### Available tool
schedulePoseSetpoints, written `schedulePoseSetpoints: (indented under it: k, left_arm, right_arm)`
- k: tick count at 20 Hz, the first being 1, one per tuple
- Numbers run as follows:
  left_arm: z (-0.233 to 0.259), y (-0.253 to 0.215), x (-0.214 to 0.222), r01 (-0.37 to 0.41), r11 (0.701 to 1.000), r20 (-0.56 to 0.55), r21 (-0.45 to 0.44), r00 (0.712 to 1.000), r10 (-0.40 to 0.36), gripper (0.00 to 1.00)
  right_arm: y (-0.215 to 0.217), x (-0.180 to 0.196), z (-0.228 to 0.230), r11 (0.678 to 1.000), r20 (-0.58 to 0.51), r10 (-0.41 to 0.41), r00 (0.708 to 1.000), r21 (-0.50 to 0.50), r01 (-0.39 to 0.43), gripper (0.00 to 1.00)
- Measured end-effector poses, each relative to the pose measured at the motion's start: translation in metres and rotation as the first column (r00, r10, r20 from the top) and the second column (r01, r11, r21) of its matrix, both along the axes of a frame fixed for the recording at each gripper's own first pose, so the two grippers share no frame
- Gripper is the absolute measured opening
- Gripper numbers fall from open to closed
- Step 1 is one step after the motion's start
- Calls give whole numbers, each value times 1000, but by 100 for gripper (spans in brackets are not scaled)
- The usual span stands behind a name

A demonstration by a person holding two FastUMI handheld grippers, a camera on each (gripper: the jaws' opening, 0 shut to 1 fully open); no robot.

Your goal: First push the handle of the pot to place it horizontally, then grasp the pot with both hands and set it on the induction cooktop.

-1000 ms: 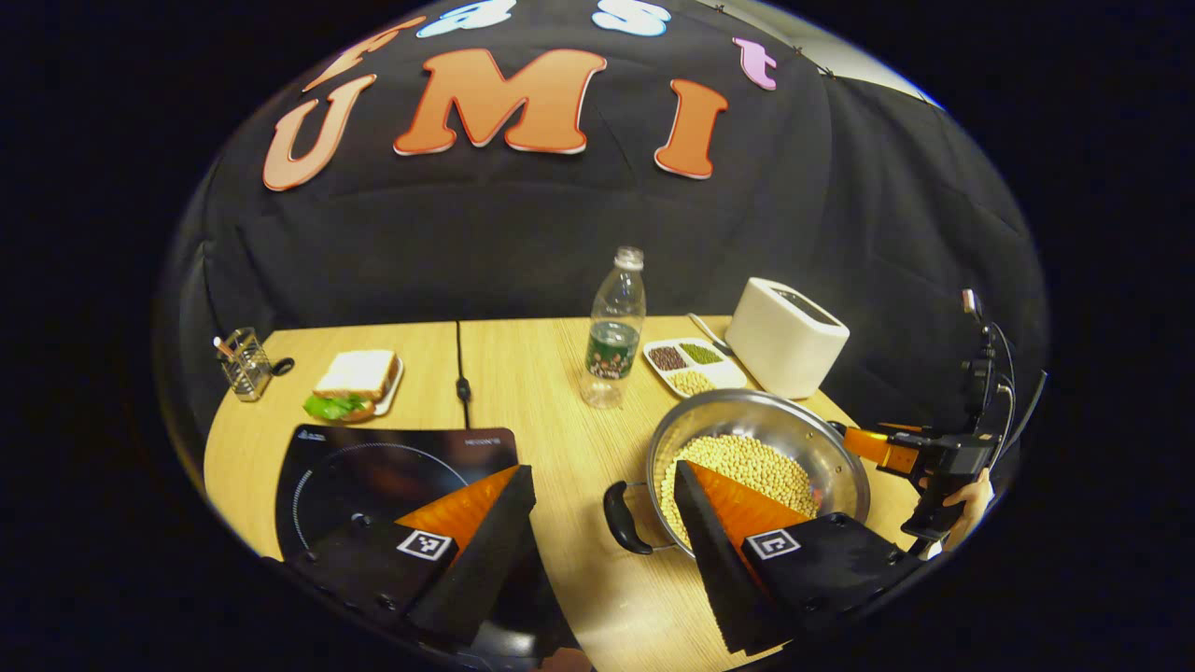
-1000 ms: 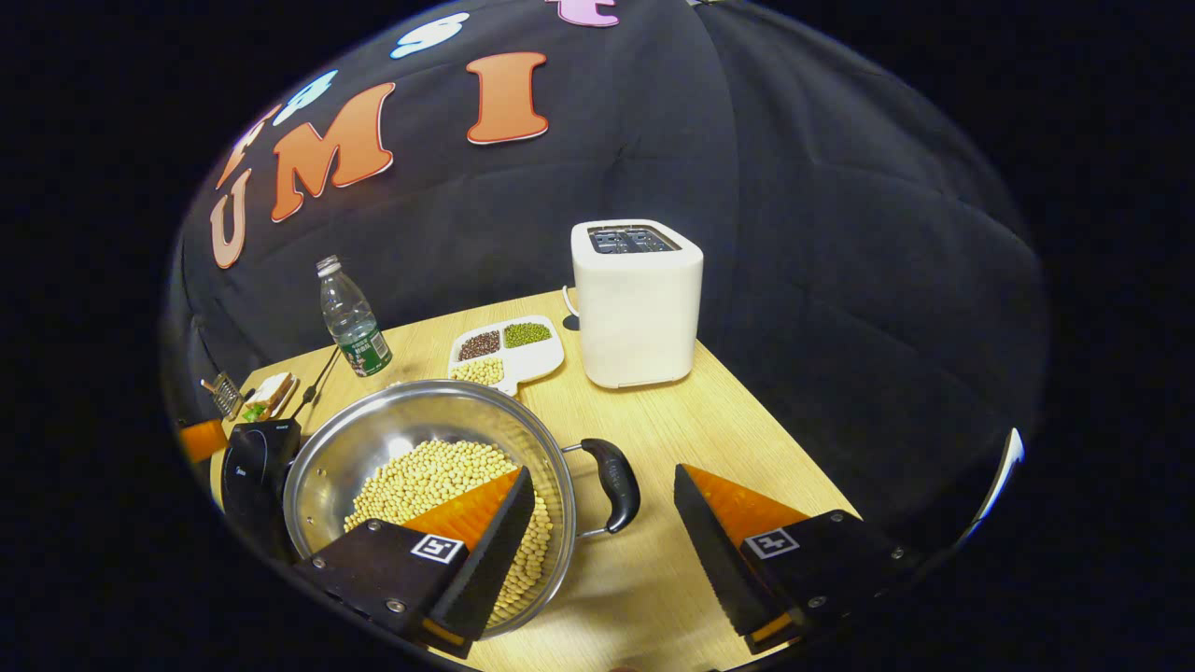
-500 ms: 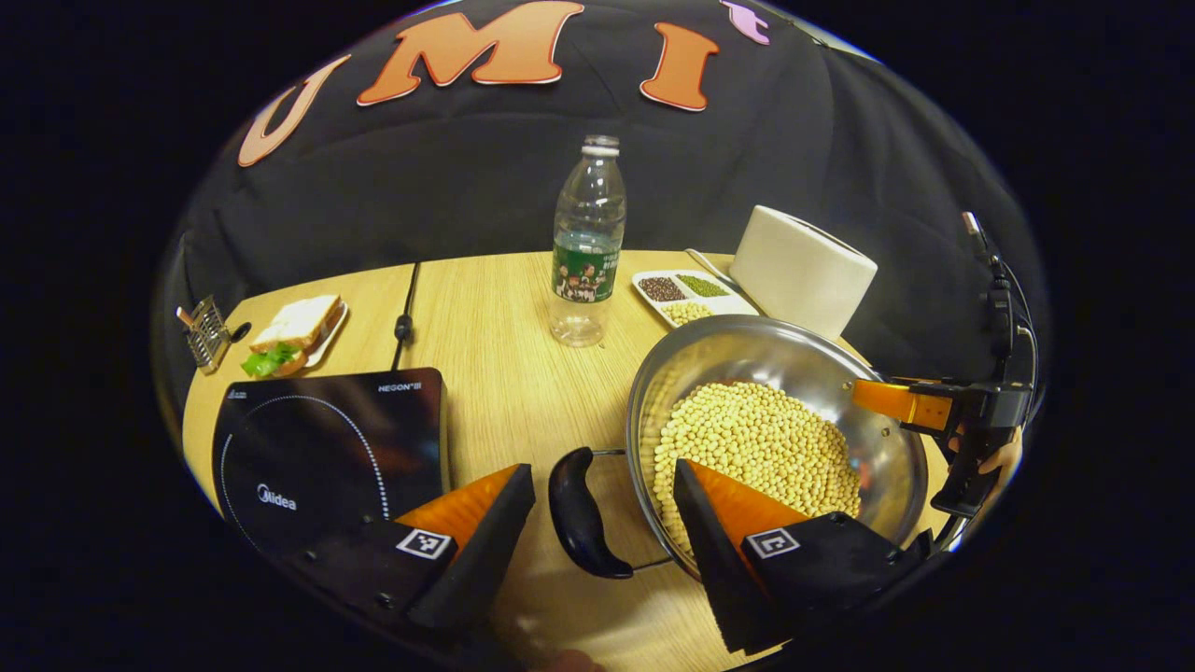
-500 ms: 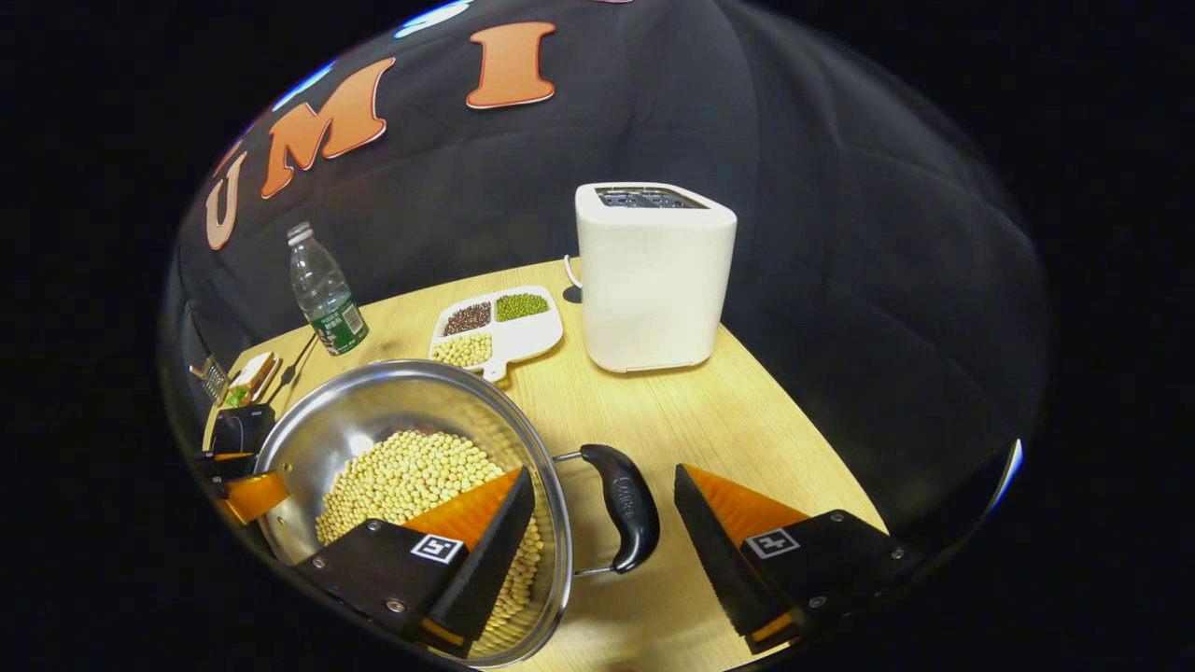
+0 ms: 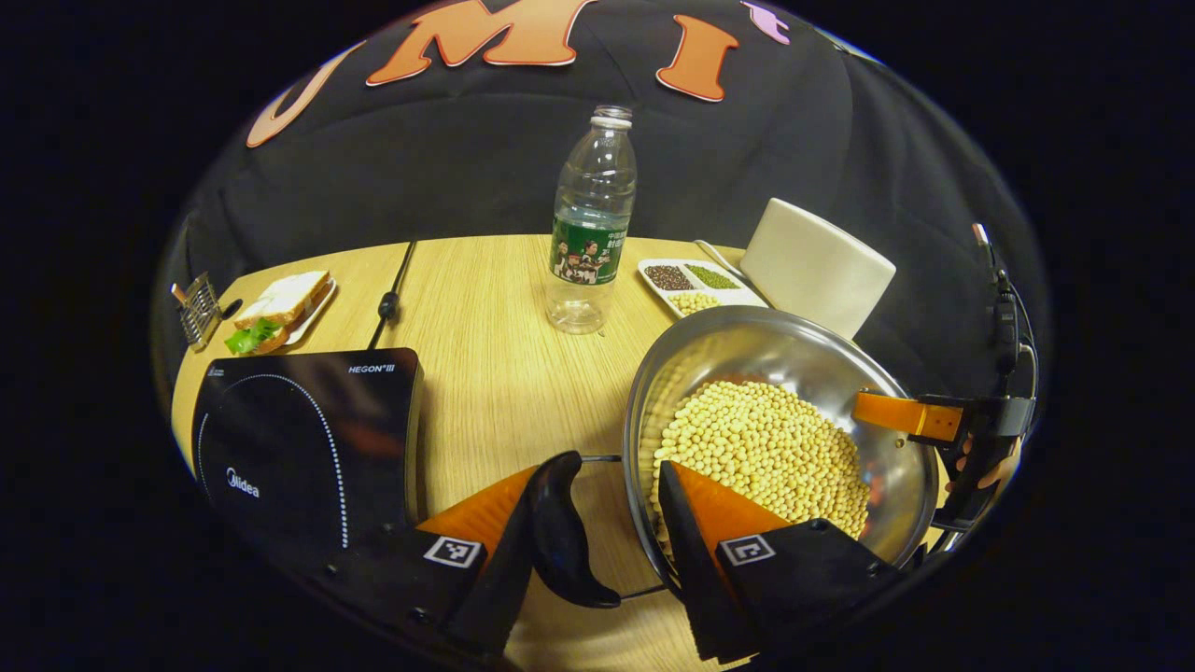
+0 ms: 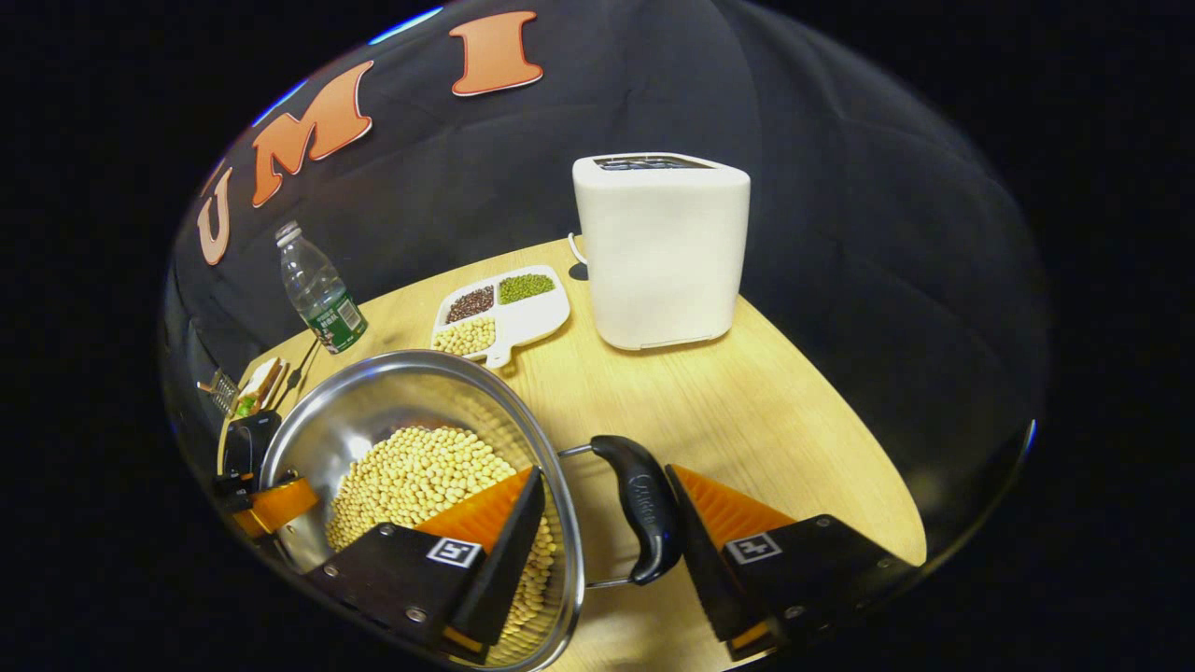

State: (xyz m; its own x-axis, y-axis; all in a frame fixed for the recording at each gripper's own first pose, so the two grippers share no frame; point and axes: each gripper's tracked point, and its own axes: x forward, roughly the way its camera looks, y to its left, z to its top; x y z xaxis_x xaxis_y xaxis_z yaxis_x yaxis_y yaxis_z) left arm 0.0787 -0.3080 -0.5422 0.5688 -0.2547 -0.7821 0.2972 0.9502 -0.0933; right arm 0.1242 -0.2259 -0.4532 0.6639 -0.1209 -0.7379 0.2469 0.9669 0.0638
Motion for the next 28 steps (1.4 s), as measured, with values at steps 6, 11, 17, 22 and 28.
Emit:
schedulePoseSetpoints:
  k: [6, 11, 17, 22, 28]
  left_arm:
    - [1, 5, 3, -38, 999, -18, 26, 999, 38, 65]
    - [43, 11, -5, -35, 999, 20, -5, 999, 35, 67]
    - [95, 63, -4, -67, 998, 79, 8, 995, 66, 66]
    - [122, 122, -4, -139, 990, 93, -11, 986, 139, 66]
    - [138, 200, -2, -217, 976, 99, -14, 971, 217, 64]
  right_arm:
    - [2, -20, 7, 993, -12, -101, 995, 57, 102, 66]
    - [3, -29, 48, 994, 66, -103, 992, 35, 101, 65]
    - [57, -30, 89, 996, 116, -61, 991, 71, 53, 60]
    - [117, -24, 108, 997, 125, -1, 992, 81, -9, 65]
    - [195, -11, 117, 992, 127, 71, 989, 92, -83, 65]
